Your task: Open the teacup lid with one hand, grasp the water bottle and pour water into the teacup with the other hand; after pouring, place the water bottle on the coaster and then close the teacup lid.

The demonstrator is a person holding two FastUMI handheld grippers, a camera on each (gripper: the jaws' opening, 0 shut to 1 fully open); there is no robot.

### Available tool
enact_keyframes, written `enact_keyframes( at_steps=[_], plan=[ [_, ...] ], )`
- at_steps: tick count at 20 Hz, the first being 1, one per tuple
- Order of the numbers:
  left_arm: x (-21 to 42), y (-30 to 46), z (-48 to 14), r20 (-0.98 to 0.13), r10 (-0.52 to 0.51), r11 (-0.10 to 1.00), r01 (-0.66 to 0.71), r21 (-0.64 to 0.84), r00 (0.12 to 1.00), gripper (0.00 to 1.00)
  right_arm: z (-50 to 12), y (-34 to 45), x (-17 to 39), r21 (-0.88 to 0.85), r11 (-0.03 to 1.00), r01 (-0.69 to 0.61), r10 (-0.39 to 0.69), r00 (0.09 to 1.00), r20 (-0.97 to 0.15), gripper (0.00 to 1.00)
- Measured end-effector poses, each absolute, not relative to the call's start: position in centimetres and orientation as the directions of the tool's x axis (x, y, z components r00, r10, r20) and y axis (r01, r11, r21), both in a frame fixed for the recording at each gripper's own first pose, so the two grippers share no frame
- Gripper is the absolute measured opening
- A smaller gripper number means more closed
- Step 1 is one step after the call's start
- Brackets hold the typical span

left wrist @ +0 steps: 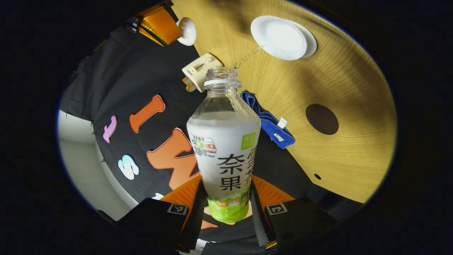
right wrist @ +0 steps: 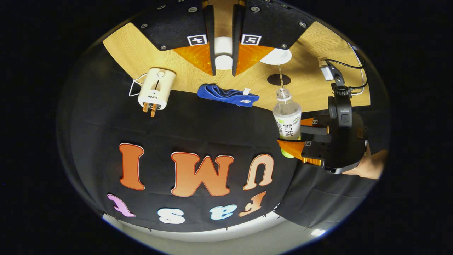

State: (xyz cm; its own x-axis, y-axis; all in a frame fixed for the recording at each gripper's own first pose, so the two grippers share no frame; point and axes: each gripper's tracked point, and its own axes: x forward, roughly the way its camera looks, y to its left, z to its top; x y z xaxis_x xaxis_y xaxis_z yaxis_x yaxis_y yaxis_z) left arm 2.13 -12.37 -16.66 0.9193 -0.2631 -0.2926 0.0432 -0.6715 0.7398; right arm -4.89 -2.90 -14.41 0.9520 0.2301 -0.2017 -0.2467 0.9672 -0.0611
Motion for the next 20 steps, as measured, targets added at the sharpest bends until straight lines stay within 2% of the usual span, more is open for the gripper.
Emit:
enact_keyframes(
  at_steps=[7, 12, 15, 20],
  plan=[
    [1.6, -13.7, -19.0, -0.304, -0.309, -0.680, 0.014, 0.733, 0.901, 0.65, -14.4, -2.4, -5.0, -0.064, 0.964, -0.258, 0.241, 0.950, -0.199, 0.21],
    [1.1, -13.6, -22.1, -0.333, -0.330, -0.629, 0.058, 0.776, 0.884, 0.65, -14.3, -2.4, -5.3, -0.046, 0.966, -0.255, 0.242, 0.951, -0.195, 0.21],
    [1.1, -13.0, -22.8, -0.336, -0.333, -0.529, 0.120, 0.840, 0.881, 0.65, -13.9, -2.4, -5.4, -0.037, 0.967, -0.254, 0.243, 0.952, -0.188, 0.21],
    [1.9, -13.1, -21.1, -0.267, -0.375, -0.235, 0.188, 0.954, 0.887, 0.65, -12.9, -2.1, -5.2, 0.012, 0.968, -0.251, 0.249, 0.955, -0.158, 0.21]
  ],
)
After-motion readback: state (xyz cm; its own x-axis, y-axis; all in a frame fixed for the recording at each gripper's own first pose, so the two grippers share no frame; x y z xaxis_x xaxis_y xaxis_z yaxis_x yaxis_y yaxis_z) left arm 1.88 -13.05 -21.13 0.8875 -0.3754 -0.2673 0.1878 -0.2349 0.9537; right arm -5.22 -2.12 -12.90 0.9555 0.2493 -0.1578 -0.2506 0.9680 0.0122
